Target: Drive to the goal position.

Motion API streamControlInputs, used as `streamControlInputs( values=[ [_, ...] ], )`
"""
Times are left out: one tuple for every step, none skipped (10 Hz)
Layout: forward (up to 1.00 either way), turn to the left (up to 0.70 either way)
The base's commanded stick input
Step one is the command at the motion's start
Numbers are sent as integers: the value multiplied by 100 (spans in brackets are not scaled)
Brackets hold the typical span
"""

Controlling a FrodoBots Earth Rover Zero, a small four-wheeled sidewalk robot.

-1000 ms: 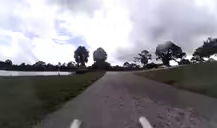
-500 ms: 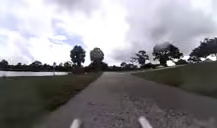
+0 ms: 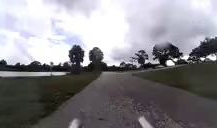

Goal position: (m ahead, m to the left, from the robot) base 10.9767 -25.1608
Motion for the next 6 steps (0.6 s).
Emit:
streamControlInputs(
  values=[
    [70, 0],
    [70, 0],
    [70, 0],
    [70, 0],
    [70, 0],
    [70, 0]
  ],
)
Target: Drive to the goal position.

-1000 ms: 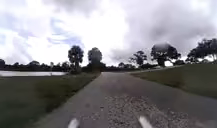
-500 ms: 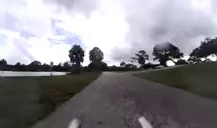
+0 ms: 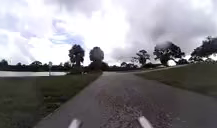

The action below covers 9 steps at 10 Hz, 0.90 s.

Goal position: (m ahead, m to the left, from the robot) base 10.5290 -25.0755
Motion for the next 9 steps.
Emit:
streamControlInputs(
  values=[
    [70, 0],
    [70, 0],
    [70, 0],
    [70, 0],
    [70, 0],
    [70, 0],
    [70, 0],
    [70, 0],
    [70, 0]
  ],
)
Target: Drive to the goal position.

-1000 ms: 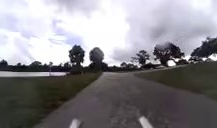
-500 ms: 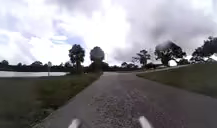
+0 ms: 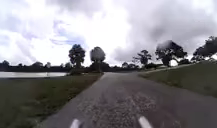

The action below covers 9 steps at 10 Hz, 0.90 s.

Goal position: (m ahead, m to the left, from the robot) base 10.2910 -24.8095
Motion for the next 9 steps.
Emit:
streamControlInputs(
  values=[
    [70, 0],
    [70, 0],
    [70, 0],
    [70, 0],
    [70, 0],
    [70, 0],
    [70, 0],
    [70, 0],
    [70, 0]
  ],
)
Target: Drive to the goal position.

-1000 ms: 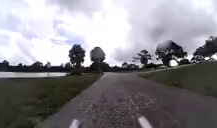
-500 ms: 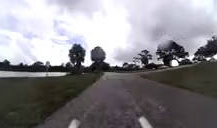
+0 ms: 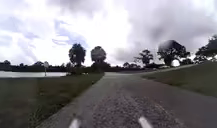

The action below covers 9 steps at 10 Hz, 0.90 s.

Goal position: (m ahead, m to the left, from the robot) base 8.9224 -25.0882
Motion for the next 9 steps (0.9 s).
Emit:
streamControlInputs(
  values=[
    [70, -12],
    [70, -31],
    [70, -35],
    [70, -19],
    [70, -3],
    [70, 0],
    [70, 0],
    [70, 0],
    [70, 0]
  ],
)
